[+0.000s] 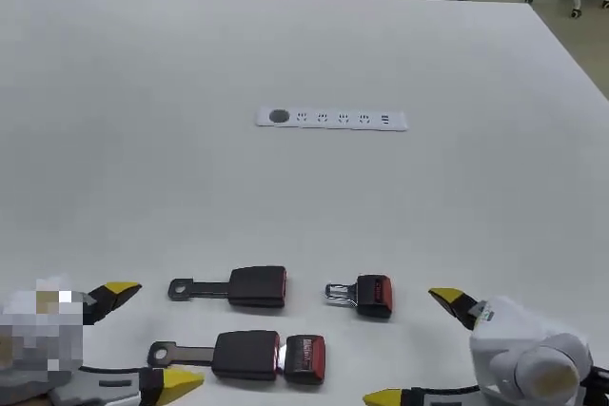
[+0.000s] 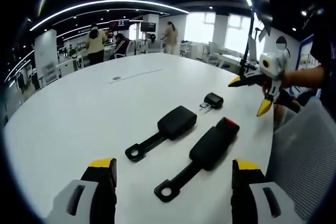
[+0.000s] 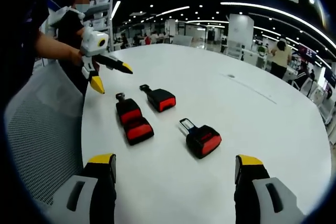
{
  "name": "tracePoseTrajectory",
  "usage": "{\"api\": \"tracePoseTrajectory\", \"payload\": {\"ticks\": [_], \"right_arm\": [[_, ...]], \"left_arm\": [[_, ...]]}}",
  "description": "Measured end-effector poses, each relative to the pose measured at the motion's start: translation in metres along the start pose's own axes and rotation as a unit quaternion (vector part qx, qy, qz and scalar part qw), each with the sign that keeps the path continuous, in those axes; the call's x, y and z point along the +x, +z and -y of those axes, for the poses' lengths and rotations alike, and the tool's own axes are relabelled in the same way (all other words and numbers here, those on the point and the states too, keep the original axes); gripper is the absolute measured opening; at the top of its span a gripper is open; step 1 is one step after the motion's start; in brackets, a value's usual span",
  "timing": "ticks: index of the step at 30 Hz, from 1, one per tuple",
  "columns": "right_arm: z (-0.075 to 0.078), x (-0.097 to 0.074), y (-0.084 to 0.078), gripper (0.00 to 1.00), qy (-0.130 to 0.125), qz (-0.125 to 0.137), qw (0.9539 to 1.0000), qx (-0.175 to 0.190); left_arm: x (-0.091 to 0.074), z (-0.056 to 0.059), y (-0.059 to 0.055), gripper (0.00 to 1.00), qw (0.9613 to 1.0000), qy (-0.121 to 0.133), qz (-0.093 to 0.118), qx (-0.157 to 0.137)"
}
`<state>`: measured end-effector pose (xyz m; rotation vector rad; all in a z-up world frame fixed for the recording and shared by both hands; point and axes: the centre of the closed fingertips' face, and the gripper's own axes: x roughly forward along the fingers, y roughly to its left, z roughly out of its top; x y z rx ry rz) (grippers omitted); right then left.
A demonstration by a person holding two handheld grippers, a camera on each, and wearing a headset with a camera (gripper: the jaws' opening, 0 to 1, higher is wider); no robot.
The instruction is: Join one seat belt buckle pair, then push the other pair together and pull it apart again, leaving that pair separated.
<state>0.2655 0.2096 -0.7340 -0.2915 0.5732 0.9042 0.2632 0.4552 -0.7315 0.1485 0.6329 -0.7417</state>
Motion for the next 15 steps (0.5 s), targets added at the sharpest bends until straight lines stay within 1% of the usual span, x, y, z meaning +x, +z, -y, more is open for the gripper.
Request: {"api": "tracePoseTrajectory", "payload": {"ticks": [2, 4, 6, 8, 9, 11, 12, 15], "right_arm": [[-0.001, -0.001, 0.0, 0.99, -0.007, 0.001, 1.0, 0.006], [-0.002, -0.002, 0.001, 0.99, -0.012, 0.002, 0.9999, 0.011], [-0.003, -0.004, 0.001, 0.99, -0.017, 0.005, 0.9998, 0.014], [-0.005, -0.005, 0.002, 0.99, -0.02, 0.008, 0.9997, 0.015], [-0.006, -0.006, 0.002, 0.99, -0.021, 0.009, 0.9996, 0.016], [-0.007, -0.007, 0.001, 0.99, -0.022, 0.011, 0.9996, 0.016], [-0.008, -0.008, 0.002, 0.99, -0.024, 0.013, 0.9995, 0.016], [-0.009, -0.01, 0.002, 0.99, -0.027, 0.014, 0.9994, 0.017]], "left_arm": [[-0.001, 0.002, -0.001, 0.94, 1.0, 0.002, 0.003, 0.0], [-0.002, 0.005, -0.001, 0.95, 1.0, 0.005, 0.006, -0.002], [-0.004, 0.005, -0.001, 0.97, 0.9998, 0.009, 0.015, -0.007], [-0.005, 0.006, -0.003, 0.99, 0.9997, 0.01, 0.018, -0.009], [-0.004, 0.011, -0.002, 0.99, 0.9998, 0.011, 0.017, -0.009], [-0.004, 0.014, -0.003, 1.0, 0.9998, 0.011, 0.016, -0.007], [-0.004, 0.01, -0.004, 1.0, 0.9997, 0.012, 0.017, -0.007], [-0.006, 0.01, -0.005, 1.0, 0.9996, 0.016, 0.021, -0.012]]}}
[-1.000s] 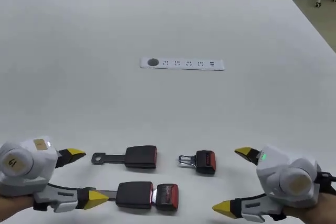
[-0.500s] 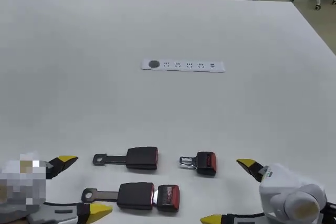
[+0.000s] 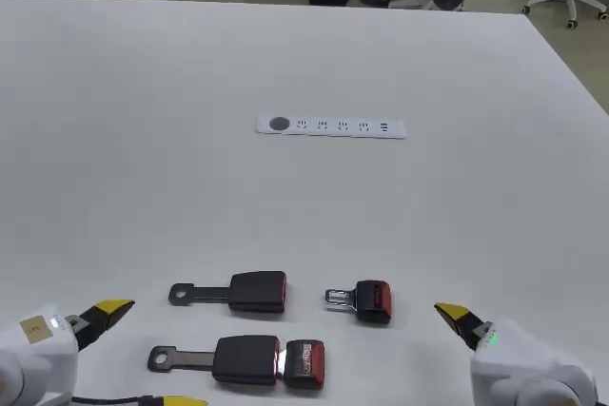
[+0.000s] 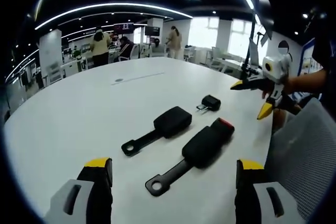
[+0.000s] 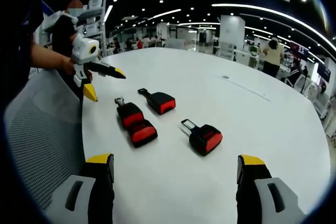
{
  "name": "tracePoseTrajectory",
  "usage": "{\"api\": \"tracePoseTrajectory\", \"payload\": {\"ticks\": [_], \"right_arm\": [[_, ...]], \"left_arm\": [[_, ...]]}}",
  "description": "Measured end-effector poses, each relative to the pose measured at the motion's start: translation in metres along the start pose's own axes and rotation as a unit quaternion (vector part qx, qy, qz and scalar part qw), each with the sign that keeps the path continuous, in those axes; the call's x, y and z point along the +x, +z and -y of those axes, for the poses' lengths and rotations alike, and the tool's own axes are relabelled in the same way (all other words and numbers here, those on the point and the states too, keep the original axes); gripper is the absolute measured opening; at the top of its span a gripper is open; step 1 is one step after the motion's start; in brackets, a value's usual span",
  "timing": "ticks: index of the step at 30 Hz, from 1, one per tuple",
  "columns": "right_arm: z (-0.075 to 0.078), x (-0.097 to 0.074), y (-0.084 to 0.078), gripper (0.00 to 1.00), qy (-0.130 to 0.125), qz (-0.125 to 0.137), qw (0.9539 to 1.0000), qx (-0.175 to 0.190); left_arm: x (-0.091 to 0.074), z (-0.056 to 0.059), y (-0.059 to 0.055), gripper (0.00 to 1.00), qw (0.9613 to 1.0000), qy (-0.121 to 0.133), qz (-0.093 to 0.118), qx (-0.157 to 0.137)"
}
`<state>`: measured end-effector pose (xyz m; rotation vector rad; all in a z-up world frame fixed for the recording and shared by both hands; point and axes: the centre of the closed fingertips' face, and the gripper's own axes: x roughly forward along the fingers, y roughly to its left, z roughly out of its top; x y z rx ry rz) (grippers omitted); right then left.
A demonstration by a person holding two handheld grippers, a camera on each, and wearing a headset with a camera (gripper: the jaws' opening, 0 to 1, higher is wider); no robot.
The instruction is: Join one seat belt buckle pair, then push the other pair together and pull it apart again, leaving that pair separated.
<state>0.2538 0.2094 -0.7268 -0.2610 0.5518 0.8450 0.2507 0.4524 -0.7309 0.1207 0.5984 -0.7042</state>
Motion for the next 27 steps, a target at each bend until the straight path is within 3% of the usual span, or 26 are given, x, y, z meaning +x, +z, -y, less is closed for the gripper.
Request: {"api": "tracePoseTrajectory", "payload": {"ticks": [7, 27], "right_arm": [[-0.0034, -0.0015, 0.0001, 0.99, 0.002, 0.003, 1.0, 0.002], [-0.0094, -0.003, -0.002, 0.99, 0.003, 0.012, 0.9999, 0.008]], "left_arm": [[-0.0018, 0.0, -0.0057, 1.0, 1.0, 0.004, 0.004, -0.003], [0.0011, 0.005, -0.0054, 1.0, 1.0, 0.0, 0.006, 0.003]]}}
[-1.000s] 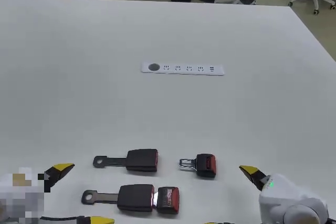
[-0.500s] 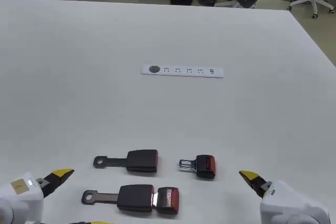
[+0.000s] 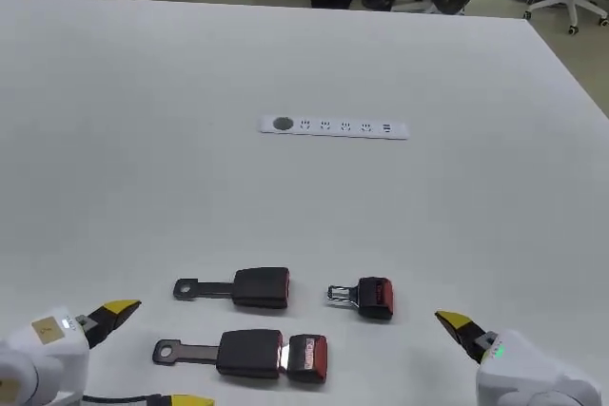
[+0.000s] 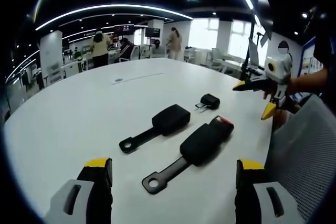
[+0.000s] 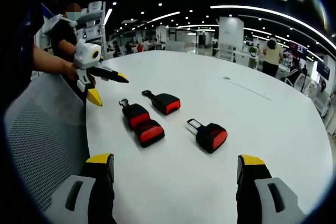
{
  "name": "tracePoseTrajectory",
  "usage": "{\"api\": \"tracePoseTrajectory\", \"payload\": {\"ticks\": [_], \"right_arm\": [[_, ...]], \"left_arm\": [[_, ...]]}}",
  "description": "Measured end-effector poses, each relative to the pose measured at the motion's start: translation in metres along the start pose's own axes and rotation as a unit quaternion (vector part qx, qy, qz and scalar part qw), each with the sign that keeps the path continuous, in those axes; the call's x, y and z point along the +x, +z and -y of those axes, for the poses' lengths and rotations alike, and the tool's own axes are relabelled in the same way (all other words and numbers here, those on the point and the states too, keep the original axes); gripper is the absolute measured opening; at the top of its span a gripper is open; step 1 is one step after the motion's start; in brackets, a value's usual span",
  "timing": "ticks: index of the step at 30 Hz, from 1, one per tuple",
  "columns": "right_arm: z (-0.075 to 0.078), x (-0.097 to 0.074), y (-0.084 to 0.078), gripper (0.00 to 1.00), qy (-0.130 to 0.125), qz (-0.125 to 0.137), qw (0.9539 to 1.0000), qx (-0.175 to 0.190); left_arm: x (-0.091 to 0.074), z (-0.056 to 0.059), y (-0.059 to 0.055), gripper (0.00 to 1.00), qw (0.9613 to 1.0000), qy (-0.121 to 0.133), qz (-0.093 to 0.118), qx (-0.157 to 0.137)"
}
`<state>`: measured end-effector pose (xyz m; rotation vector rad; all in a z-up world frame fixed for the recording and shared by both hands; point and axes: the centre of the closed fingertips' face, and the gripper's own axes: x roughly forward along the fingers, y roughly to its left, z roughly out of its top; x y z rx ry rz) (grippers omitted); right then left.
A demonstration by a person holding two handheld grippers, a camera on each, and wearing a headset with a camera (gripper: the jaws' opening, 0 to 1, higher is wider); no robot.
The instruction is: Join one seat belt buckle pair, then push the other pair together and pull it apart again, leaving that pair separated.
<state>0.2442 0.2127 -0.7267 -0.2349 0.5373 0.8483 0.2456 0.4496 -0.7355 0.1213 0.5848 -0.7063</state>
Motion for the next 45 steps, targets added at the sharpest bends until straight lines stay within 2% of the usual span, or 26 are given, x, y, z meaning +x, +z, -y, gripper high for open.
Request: {"api": "tracePoseTrajectory", "payload": {"ticks": [12, 22, 45], "right_arm": [[-0.0009, -0.0012, 0.0037, 0.99, -0.002, 0.002, 1.0, -0.008], [-0.0007, -0.0023, 0.0019, 0.99, -0.002, -0.001, 0.9999, -0.01], [-0.0011, -0.0079, 0.0013, 0.99, -0.007, -0.004, 0.9998, -0.02]], "left_arm": [[-0.0017, 0.0049, 0.0042, 1.0, 1.0, -0.001, 0.002, 0.005], [-0.0009, -0.0017, -0.0012, 1.0, 1.0, -0.003, 0.002, 0.005], [-0.0021, 0.0046, 0.0035, 1.0, 0.9999, -0.006, 0.006, 0.01]]}}
